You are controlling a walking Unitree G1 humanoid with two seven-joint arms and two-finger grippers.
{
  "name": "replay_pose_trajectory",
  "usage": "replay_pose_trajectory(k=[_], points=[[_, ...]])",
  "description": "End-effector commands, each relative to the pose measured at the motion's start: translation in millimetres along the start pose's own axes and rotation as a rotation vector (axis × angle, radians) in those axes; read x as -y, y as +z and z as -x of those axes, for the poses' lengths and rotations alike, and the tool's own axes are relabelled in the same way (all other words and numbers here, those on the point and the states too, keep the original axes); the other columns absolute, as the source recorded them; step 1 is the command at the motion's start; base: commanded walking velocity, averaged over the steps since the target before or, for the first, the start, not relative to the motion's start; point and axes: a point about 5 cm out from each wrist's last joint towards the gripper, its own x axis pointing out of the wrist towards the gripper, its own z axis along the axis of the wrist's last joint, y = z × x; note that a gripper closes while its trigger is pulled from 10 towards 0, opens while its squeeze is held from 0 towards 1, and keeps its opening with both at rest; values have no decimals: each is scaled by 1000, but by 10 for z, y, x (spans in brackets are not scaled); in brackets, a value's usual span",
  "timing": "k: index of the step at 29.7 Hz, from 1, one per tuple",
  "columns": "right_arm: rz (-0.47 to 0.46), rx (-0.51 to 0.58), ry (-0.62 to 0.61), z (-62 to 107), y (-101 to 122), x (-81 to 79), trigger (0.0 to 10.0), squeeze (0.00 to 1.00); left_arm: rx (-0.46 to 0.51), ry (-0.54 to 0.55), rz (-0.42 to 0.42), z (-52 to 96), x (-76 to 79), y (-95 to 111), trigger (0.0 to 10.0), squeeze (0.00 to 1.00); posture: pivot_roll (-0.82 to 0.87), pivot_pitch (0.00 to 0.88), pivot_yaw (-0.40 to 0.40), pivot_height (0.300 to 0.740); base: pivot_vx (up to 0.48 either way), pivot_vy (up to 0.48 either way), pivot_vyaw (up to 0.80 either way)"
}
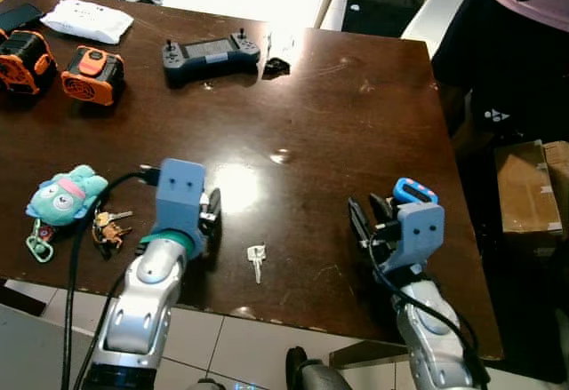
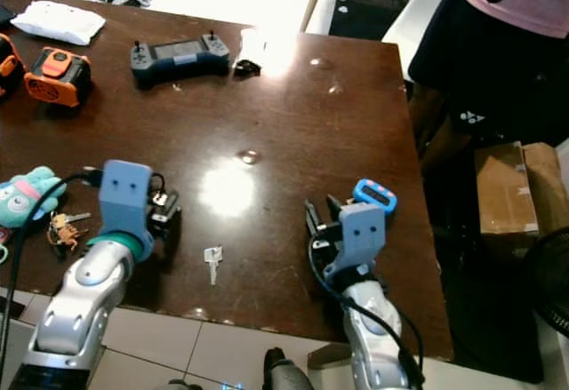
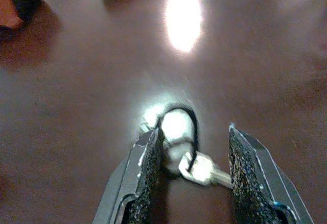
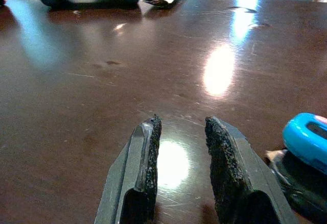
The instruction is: Hang keys on a hook
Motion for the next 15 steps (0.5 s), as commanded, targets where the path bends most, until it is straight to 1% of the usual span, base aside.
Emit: replay_pose_trajectory(k=[1,4,6,8,11,15], points=[[-2,-10,-6,37,-24,-4,10000,0,-26,24,3,-11,-16,-43,10000,0,-65,169,16,740,0,0,0],[-4,-10,-4,36,-25,-14,10000,0,-32,38,-4,-30,-37,-50,10000,0,-65,169,16,740,0,0,0],[-7,-10,-4,38,-24,-25,10000,0,-42,64,-29,-62,-100,-69,10000,0,-65,174,16,740,0,0,0],[-8,-11,-4,46,-24,-23,10000,0,-52,61,-53,-63,-128,-83,10000,0,-65,177,16,740,0,0,0],[-8,-12,-5,49,-25,-20,10000,0,-55,53,-60,-58,-122,-95,10000,0,-65,177,16,740,0,0,0],[-7,-15,-7,58,-27,-14,10000,0,-72,68,-80,-50,-102,-161,9882,0,-65,182,15,740,0,0,0]])
